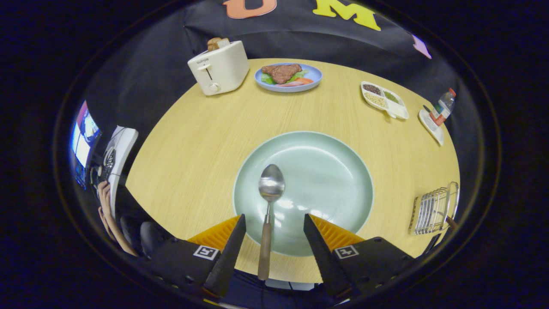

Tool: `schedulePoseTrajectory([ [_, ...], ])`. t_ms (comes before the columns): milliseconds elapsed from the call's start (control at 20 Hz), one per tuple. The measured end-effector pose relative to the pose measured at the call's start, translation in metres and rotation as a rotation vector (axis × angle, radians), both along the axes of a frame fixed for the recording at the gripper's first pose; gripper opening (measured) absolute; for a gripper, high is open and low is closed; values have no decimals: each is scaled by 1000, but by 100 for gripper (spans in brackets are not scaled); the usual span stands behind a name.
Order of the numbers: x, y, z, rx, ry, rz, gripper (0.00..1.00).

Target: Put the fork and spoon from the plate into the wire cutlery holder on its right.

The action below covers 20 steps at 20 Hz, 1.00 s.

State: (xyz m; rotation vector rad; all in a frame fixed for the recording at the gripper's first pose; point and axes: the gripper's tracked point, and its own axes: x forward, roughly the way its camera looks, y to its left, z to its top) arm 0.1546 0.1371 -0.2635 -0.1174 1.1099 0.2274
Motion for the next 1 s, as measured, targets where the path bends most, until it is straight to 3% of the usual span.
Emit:
schedulePoseTrajectory([
  [150,2,-1,-11,-1,23,-33,65],
  [300,0,-1,-21,-22,49,-25,38],
  [350,-1,-1,-24,-32,52,-20,38],
  [550,-2,2,-33,-12,88,-29,11],
  [650,-1,0,-32,5,99,-46,15],
  [700,0,0,-30,5,91,-52,5],
  [1000,3,-21,6,34,28,-58,5],
])
